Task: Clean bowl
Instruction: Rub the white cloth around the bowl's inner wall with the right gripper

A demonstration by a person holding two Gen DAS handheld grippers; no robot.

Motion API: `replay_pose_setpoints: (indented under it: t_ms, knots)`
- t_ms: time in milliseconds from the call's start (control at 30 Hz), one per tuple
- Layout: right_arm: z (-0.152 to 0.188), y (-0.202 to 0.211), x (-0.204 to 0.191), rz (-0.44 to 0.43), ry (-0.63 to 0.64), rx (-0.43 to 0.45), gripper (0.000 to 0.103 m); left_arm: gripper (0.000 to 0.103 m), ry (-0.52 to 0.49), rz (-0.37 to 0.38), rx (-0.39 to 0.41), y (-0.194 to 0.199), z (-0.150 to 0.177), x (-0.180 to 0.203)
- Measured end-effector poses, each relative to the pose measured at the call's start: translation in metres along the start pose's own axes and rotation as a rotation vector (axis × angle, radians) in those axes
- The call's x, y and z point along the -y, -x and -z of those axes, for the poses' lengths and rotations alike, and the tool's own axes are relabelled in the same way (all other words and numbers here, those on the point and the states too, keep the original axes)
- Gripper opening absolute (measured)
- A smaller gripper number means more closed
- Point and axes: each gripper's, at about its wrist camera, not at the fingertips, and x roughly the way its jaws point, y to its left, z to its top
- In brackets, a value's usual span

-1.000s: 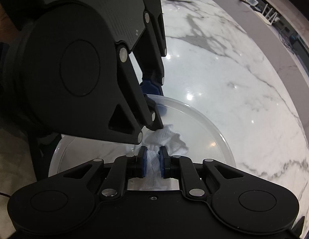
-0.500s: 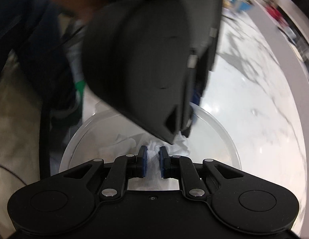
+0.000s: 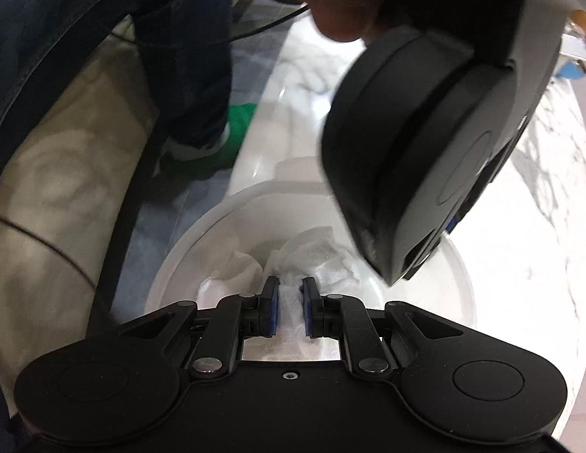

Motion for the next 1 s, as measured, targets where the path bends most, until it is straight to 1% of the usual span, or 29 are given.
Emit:
replay_pose_setpoints:
  t_ms: [67,133,267,433,633,867,1000]
  knots:
    - [0.002,0.002,-0.004,-0.010,0.003,-0.013,0.011,0.009,0.001,-0.001,0.001,0.000,0.000,0.000]
    - [0.011,0.006,-0.015,-0.012,0.002,-0.021,0.011,0.009,0.002,-0.002,0.001,0.000,0.000,0.001]
    - [0.025,0.008,-0.016,0.016,-0.038,-0.047,0.011,0.009,0.009,-0.008,0.002,0.000,0.000,0.000]
    - [0.031,0.004,-0.005,0.100,-0.175,-0.094,0.011,0.009,0.010,-0.017,0.002,0.000,-0.001,0.000]
    - [0.042,0.000,0.009,0.256,-0.321,-0.170,0.011,0.009,0.010,-0.023,-0.001,0.001,0.000,0.000]
    - [0.049,0.001,0.017,0.348,-0.496,-0.171,0.011,0.010,0.031,-0.028,0.001,0.000,0.000,0.001]
    - [0.054,0.002,0.020,0.407,-0.620,-0.142,0.011,0.011,0.046,-0.035,0.004,0.000,-0.001,0.001]
